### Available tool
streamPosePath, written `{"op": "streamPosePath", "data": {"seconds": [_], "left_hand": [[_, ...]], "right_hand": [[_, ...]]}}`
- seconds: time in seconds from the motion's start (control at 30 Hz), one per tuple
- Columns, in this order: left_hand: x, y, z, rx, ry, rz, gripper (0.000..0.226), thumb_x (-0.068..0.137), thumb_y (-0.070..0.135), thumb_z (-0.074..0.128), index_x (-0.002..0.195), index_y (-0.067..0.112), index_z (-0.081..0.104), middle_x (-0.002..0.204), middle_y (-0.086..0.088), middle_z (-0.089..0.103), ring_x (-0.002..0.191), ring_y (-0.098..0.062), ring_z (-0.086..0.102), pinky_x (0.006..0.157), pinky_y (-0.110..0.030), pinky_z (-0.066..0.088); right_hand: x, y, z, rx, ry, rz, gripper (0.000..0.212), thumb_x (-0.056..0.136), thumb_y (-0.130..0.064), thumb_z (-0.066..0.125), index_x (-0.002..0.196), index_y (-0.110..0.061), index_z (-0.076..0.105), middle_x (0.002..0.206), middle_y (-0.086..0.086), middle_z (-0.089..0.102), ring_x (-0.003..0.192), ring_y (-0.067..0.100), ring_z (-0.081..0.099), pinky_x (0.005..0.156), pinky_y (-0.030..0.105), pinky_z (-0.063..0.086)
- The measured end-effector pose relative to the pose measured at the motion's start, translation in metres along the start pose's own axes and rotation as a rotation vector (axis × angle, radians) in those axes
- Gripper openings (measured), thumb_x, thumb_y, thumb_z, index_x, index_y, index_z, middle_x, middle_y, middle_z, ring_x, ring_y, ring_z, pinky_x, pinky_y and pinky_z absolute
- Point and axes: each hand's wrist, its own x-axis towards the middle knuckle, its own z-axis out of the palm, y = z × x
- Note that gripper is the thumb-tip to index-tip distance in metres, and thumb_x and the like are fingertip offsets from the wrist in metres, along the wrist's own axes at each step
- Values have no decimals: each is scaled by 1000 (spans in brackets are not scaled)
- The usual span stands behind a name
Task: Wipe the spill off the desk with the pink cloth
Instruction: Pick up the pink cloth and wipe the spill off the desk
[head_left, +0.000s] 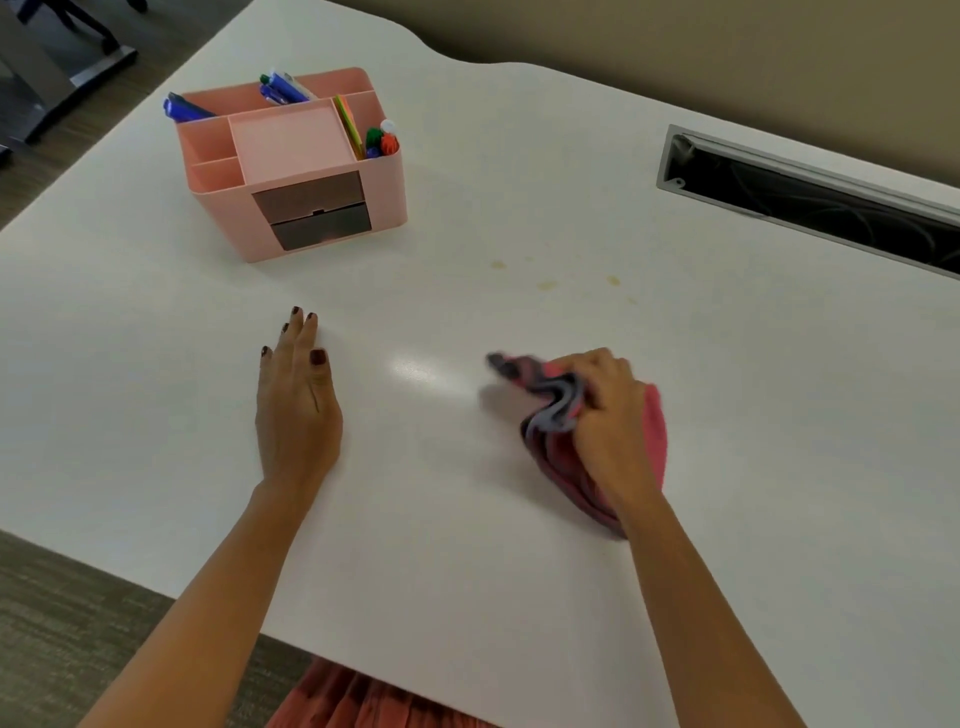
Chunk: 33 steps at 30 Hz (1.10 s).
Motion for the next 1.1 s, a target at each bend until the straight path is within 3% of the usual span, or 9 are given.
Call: {"op": "streamPosePath", "data": {"seconds": [0.07,0.17,0.23,0.33,0.63,0.8,0.93,1.1], "left_hand": [[-1,0,1,106,-4,24,58,100,41,11,146,12,31,157,-3,24,146,-17,17,121,-31,6],[-4,-1,2,285,-1,-22,60,100,40,10,147,7,27,158,-10,19,147,-24,13,121,-41,6],[-5,0,2,336,-18,-55,65,98,43,7,148,6,23,158,-12,17,147,-26,12,121,-44,6],[-4,0,2,371,-42,-52,68,96,46,6,149,5,19,159,-12,15,148,-27,10,121,-44,5],[-3,0,2,386,-51,-47,70,95,47,5,149,5,17,159,-13,13,148,-27,8,121,-44,3],[-3,-1,1,386,-50,-28,67,97,44,8,149,2,14,159,-14,11,148,-26,3,121,-44,-1],[0,-2,2,412,-66,25,64,99,43,9,149,3,13,160,-13,9,148,-24,-1,121,-43,-2],[0,-2,3,419,-94,36,62,100,43,7,150,8,16,160,-7,10,148,-23,3,121,-43,2]], "right_hand": [[4,12,-11,-34,195,169,40,72,0,42,100,-13,68,98,13,59,96,33,49,86,48,40],[6,36,-16,-251,278,303,29,88,-1,46,113,-8,60,113,16,52,106,33,44,93,41,32],[0,44,-10,-402,271,259,26,95,-18,49,118,-8,56,120,15,50,110,32,43,93,41,30],[-10,45,5,-530,255,157,36,94,-28,51,124,-9,53,127,15,49,115,32,44,96,46,33],[-24,-25,75,-469,60,-60,57,87,-55,49,131,-20,49,130,10,48,118,28,42,99,41,33],[-35,-44,103,-450,-90,-293,50,90,-48,47,132,-21,49,134,7,47,120,25,42,102,40,33],[-20,-30,91,-454,-36,-273,43,89,-46,51,127,-24,53,127,3,50,114,22,44,94,34,30],[14,7,56,-581,132,-85,42,87,-46,50,121,-23,55,121,4,53,103,26,45,83,37,33]]}}
